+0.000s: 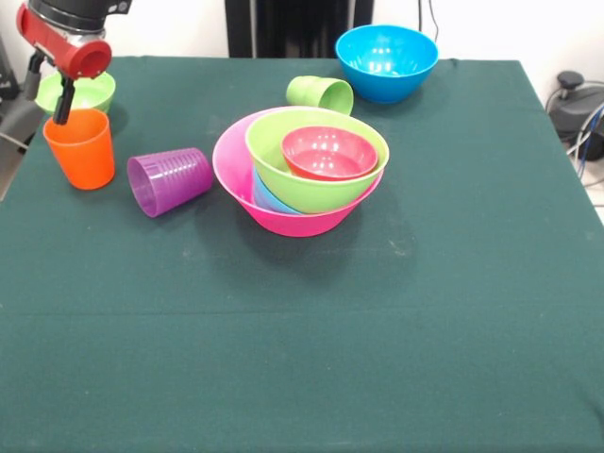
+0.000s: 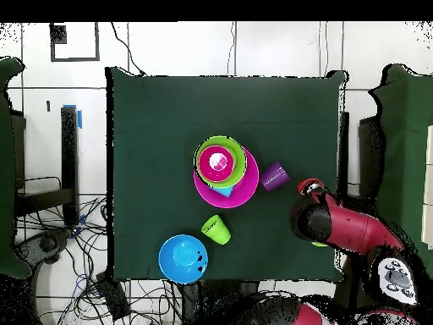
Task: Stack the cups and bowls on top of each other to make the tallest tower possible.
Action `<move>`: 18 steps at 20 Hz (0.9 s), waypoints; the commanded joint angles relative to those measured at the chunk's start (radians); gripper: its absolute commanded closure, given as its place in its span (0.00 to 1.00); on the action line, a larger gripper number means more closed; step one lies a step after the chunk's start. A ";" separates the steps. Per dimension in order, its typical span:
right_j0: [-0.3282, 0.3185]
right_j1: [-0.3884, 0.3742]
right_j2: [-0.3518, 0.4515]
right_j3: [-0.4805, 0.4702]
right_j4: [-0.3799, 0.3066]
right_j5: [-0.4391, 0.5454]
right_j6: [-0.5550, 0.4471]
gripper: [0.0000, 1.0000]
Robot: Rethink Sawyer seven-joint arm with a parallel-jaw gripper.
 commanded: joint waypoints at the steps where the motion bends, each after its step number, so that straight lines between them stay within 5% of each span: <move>1: 0.011 0.062 0.112 -0.067 -0.025 0.029 0.007 0.00; 18: 0.072 0.116 0.067 -0.079 0.006 -0.017 0.072 0.00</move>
